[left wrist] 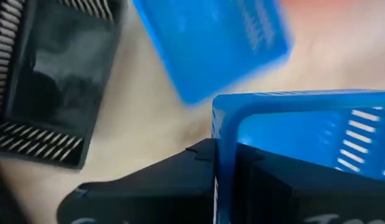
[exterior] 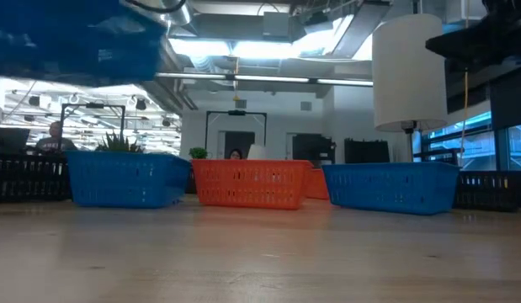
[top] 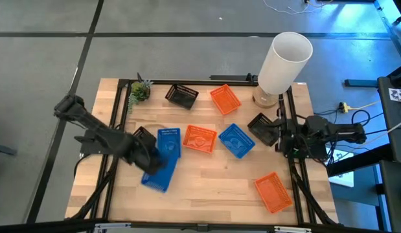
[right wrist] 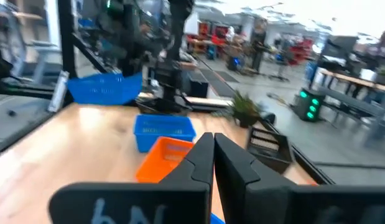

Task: Stack baskets by color
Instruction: Stack the bottom blue bin on the top left blue bin

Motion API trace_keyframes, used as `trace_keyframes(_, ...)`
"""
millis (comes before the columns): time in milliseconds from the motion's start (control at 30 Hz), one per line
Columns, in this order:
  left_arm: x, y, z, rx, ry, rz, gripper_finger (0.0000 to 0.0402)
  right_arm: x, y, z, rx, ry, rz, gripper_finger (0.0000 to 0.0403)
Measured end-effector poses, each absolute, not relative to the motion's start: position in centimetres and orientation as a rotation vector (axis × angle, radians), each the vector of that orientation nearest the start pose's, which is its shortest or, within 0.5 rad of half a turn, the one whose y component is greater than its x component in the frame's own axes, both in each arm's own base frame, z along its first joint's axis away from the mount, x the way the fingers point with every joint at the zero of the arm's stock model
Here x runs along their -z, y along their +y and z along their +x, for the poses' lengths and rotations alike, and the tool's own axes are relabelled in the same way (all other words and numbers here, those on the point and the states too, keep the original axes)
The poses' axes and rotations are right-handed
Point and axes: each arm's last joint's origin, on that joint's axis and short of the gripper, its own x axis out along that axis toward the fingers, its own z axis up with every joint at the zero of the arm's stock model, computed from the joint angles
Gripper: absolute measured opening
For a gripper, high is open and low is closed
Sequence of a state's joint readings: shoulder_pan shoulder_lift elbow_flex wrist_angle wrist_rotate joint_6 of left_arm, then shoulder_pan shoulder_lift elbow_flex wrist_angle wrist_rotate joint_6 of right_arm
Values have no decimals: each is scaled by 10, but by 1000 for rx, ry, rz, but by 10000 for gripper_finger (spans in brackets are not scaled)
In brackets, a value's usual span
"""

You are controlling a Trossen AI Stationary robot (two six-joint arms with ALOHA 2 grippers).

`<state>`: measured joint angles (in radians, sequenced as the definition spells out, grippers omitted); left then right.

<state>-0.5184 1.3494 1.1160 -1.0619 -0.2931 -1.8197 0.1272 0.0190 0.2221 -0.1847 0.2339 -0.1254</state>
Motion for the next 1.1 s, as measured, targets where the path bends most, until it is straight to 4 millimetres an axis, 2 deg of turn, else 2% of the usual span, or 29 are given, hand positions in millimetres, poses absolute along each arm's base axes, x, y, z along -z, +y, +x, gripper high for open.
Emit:
trace_keyframes(167, -281, -74, 218, -997, 751, -1123, 0, -223, 2, 80, 141, 9, -139, 14)
trace_keyframes(300, -276, -45, 224, -1152, 714, -1091, 0, -222, 3, 82, 143, 30, -162, 14)
trace_keyframes(467, -264, -21, 242, -1179, 777, -1045, 0, -221, 3, 83, 141, 44, -171, 14)
trace_keyframes(633, -250, -16, 249, -1210, 877, -1011, 0, -222, 3, 84, 140, 42, -171, 14)
trace_keyframes(1100, -228, -13, 262, -1270, 959, -994, 0, -221, 3, 84, 139, 45, -176, 14)
